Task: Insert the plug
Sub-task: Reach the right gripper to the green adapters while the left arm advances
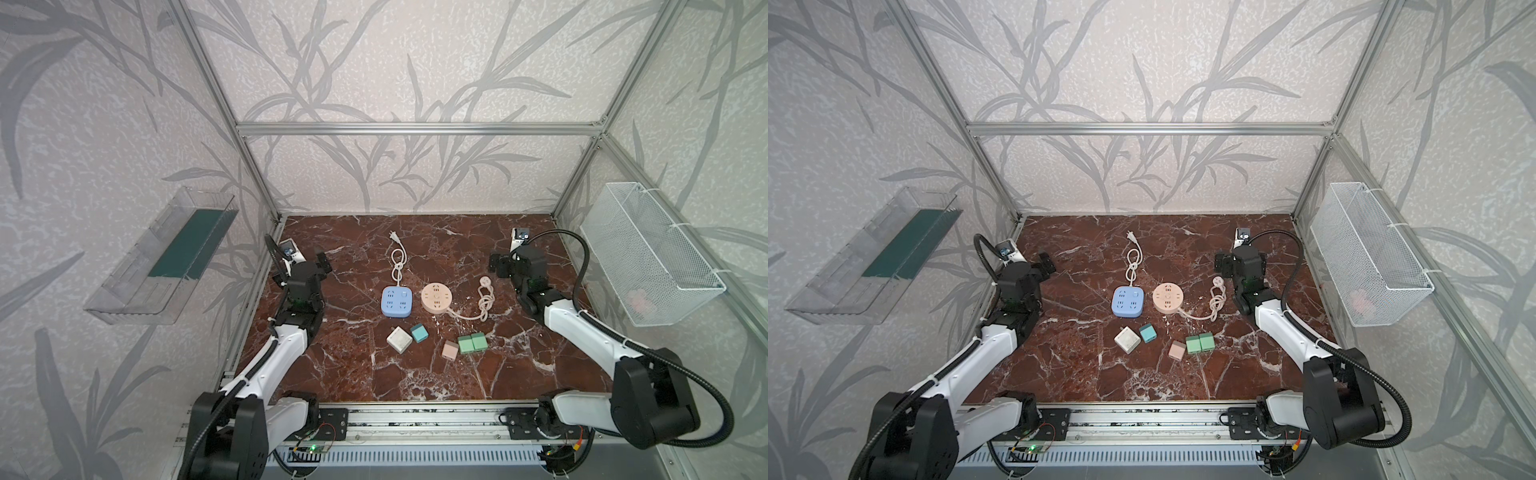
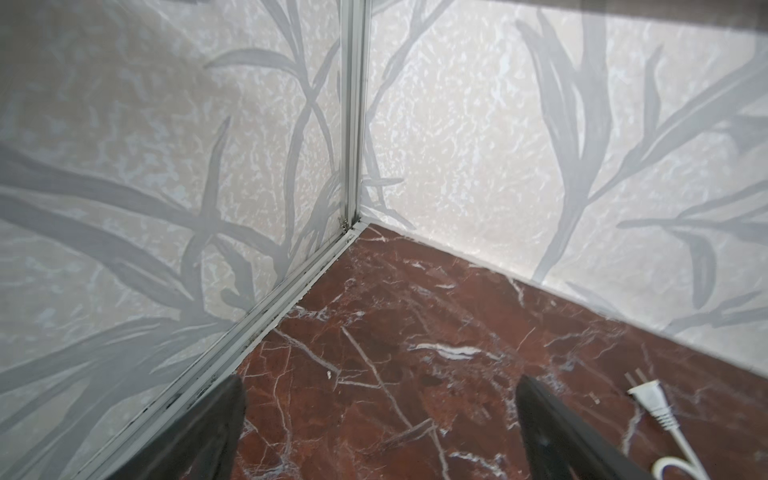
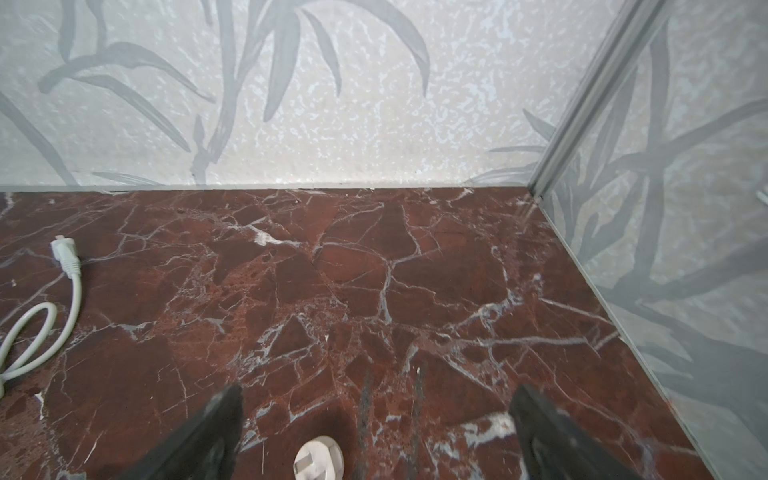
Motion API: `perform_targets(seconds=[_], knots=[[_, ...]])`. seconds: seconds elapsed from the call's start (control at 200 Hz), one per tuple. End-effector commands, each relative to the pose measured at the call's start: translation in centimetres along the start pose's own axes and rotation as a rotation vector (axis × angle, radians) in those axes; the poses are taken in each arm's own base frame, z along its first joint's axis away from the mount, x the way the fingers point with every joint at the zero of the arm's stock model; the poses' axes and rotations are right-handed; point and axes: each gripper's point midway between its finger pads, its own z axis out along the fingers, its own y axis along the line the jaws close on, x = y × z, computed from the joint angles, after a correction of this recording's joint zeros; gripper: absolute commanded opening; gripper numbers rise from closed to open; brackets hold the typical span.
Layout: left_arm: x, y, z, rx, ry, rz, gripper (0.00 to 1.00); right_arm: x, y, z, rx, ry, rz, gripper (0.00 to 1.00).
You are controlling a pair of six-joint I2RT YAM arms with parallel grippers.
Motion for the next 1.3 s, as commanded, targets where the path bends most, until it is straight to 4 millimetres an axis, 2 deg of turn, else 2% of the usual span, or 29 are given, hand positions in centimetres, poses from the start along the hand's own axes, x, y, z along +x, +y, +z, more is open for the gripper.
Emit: perform_targets(seconds=[0.0, 0.215, 0.39, 0.59, 0.755, 0.905, 1.1, 1.295], knots=[[3.3, -0.4, -1.6, 0.016, 0.202, -0.019, 0.99, 3.9, 0.6, -2.4, 0.067, 0.192, -0.066, 0.99], [5.0, -3.4, -6.0, 0.110, 0.360, 0.077, 0.99, 6.4, 4.0, -6.8, -0.040, 0.330, -0.110, 1.00], [6.0, -6.0, -9.7, 0.156, 0.412, 0.239, 0.99, 8.2, 4.9, -10.0, -0.124, 0.431, -0.095, 0.99], [6.3, -7.0, -13.2, 0.180, 0.424, 0.390, 0.99, 10.3, 6.1, -12.7, -0.213, 0.559, -0.082, 0.97], [7.7, -9.9, -15.7, 0.362, 0.425, 0.416, 0.99, 11.7, 7.0, -13.9, -0.231, 0.604, -0.079, 0.97], [8.1, -10.1, -16.3, 0.386, 0.456, 0.285, 0.99, 12.0, 8.2, -15.2, -0.257, 0.601, -0.076, 0.96], [10.9, -12.2, -18.1, 0.462, 0.634, 0.446, 0.99, 12.2, 8.4, -15.8, -0.251, 0.597, -0.106, 0.93], [13.0, -13.4, -19.4, 0.516, 0.730, 0.458, 0.99, 13.1, 8.7, -15.8, -0.275, 0.616, -0.108, 0.90]])
